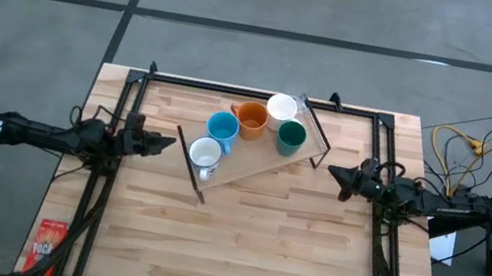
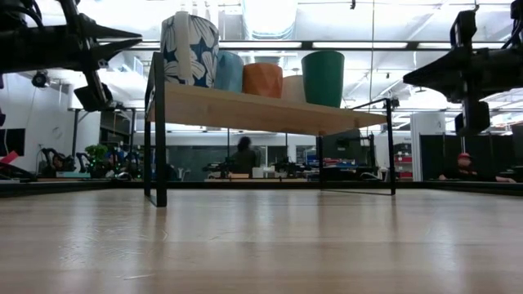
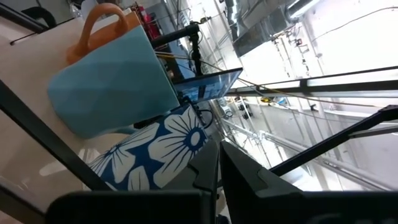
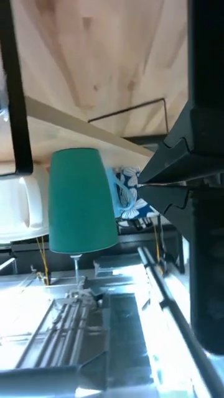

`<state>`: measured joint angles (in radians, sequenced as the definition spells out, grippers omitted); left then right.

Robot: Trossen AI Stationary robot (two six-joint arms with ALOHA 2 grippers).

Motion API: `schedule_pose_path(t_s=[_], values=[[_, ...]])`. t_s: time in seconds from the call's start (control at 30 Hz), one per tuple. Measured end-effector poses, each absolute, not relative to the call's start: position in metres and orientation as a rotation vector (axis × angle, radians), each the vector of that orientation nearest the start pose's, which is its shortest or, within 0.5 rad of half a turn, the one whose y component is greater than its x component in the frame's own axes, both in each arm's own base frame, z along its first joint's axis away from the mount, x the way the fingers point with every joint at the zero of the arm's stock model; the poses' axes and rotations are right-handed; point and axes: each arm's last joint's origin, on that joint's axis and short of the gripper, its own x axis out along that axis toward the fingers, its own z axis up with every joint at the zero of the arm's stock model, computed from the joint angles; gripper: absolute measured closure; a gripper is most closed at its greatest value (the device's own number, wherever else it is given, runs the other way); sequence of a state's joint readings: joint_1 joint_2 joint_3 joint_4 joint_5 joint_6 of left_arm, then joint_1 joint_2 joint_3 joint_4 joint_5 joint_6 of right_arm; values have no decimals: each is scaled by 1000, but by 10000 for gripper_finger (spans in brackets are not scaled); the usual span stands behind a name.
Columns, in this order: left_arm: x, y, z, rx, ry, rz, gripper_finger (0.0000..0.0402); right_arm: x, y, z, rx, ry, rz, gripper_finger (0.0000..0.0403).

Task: Stack small to large cups/mugs on shelf
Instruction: Return to Home Position

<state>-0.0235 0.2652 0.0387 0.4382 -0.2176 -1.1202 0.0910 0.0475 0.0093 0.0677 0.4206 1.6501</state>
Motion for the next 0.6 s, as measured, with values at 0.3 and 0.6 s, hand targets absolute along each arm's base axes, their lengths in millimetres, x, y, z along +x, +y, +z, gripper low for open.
schedule_pose_path(t_s=[0.3, 0.6], values=[[108, 4, 207, -1148, -405, -7, 398, 98, -3, 169, 1788, -317, -210, 394], [95, 4, 232, -1156, -660, -166, 398, 98, -3, 169, 1787, -314, -212, 394]])
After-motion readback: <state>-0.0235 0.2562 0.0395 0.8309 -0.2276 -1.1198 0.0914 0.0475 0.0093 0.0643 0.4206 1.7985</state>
